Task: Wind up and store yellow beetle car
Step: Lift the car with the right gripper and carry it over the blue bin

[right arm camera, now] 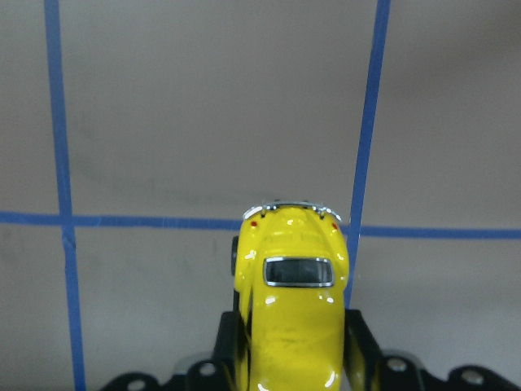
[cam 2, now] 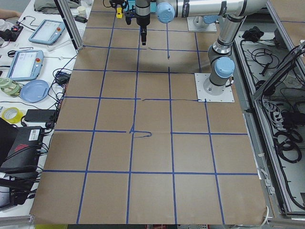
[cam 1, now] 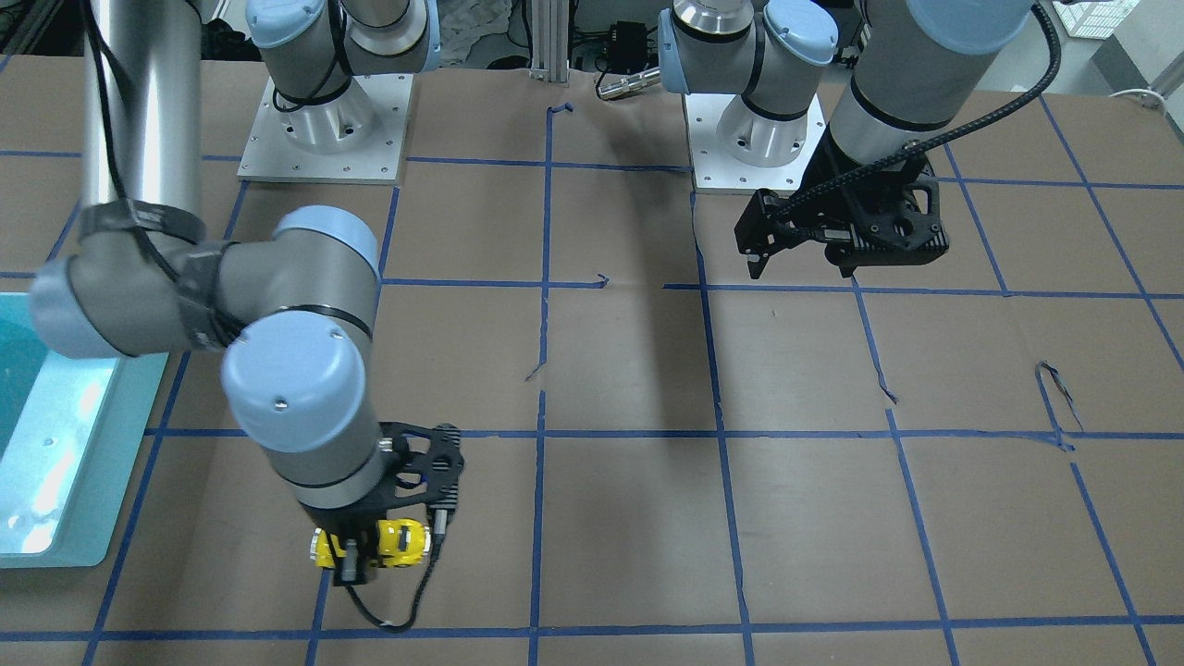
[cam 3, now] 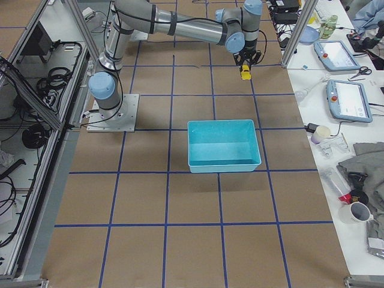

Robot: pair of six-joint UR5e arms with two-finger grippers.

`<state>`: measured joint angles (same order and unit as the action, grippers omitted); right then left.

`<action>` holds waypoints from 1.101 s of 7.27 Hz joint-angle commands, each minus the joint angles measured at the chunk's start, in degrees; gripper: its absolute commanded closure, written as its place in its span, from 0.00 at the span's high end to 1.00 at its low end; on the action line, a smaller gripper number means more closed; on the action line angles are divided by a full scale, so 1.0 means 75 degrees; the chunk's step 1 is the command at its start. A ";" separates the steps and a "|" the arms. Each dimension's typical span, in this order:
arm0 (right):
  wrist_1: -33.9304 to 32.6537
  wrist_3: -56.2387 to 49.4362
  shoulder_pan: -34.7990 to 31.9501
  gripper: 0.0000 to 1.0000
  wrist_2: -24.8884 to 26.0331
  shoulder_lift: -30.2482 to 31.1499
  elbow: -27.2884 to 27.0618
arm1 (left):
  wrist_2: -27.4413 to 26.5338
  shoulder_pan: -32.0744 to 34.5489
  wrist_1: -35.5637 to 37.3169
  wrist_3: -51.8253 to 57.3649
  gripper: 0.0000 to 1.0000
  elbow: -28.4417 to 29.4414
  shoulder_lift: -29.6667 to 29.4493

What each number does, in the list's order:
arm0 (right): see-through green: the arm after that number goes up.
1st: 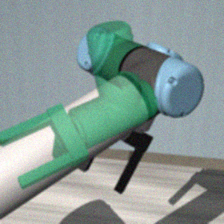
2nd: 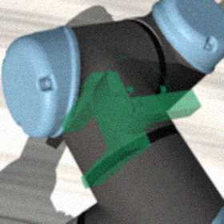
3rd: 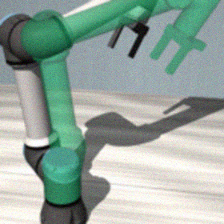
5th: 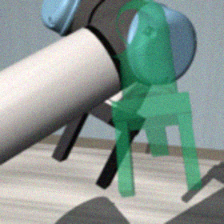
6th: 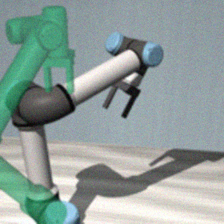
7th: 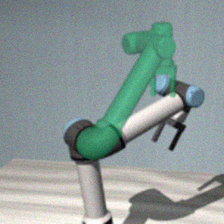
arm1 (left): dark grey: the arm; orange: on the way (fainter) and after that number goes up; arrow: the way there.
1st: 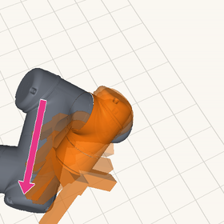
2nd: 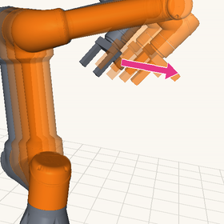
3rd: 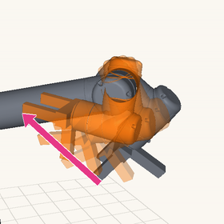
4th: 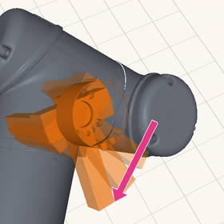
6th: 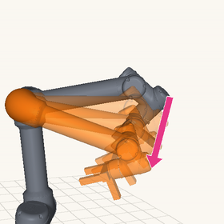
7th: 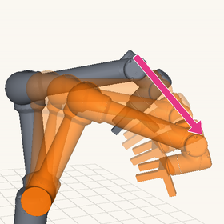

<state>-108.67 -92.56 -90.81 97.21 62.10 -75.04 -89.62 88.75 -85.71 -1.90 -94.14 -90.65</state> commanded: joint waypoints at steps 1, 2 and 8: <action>0.0273 -0.1104 0.1425 0.00 0.0048 0.0729 -0.0386 | -0.0015 0.0003 -0.0009 0.0007 1.00 -0.0057 0.0039; 0.0251 -0.1842 0.2047 0.00 0.0024 0.0964 -0.0714 | -0.0027 0.0003 -0.0009 0.0019 1.00 -0.0092 0.0074; -0.2520 -0.5107 0.4782 0.00 -0.1227 0.0874 -0.3571 | -0.0027 0.0014 0.0072 -0.0016 1.00 -0.0291 0.0156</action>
<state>-121.02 -128.37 -57.27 90.28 69.28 -96.58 -89.81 88.79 -85.55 -1.86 -95.97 -89.65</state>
